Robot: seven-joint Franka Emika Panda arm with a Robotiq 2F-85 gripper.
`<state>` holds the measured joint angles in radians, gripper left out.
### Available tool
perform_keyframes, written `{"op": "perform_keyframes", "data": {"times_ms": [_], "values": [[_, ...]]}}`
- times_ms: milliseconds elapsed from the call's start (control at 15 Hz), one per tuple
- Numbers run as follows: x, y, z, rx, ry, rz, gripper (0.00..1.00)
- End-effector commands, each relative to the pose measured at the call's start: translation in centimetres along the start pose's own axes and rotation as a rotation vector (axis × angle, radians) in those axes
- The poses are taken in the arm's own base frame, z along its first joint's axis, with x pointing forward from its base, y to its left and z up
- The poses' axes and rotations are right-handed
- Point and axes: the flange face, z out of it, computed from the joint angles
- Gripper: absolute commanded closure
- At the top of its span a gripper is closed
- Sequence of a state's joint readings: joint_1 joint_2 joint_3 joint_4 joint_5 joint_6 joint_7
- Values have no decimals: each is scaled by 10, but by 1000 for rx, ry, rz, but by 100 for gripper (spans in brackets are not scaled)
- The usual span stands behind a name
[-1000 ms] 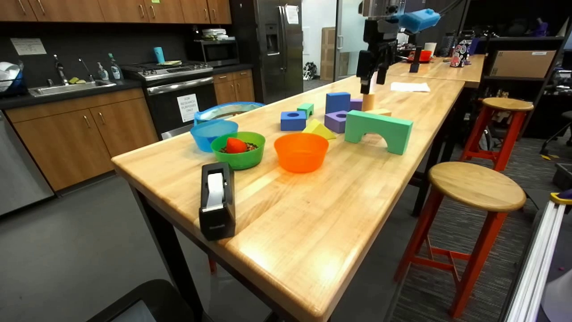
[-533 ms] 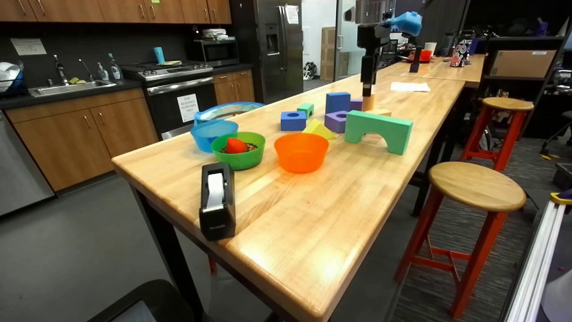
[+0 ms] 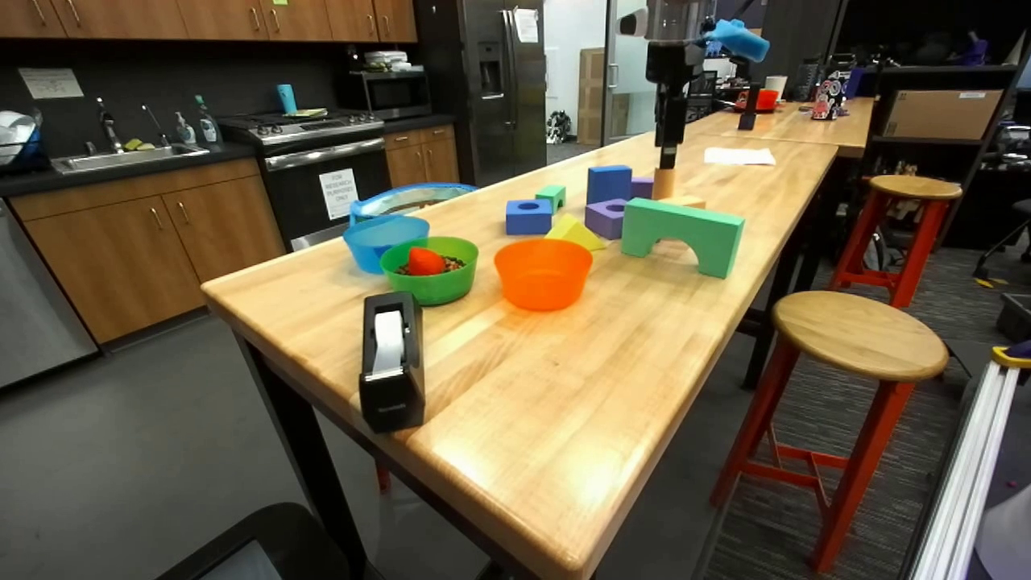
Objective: Stack the orange arch and yellow triangle on top of the bigger green arch
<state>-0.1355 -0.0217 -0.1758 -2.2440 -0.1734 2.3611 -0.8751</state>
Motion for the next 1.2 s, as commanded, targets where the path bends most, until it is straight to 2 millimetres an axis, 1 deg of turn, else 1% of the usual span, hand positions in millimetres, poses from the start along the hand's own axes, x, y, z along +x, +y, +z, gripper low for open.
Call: {"op": "perform_keyframes", "data": {"times_ms": [0,67,267,467,600,733,933,1133], "values": [[1,-1,-1,0,0,-1,0],[2,-1,-1,0,0,-2,0],[11,-11,-2,-12,28,-126,0],[9,-16,-1,49,45,-205,0],[2,-14,-1,64,58,-246,0],[-7,-6,1,42,61,-306,0],[-25,12,11,61,79,-404,0],[-42,19,27,99,140,-477,0]]}}
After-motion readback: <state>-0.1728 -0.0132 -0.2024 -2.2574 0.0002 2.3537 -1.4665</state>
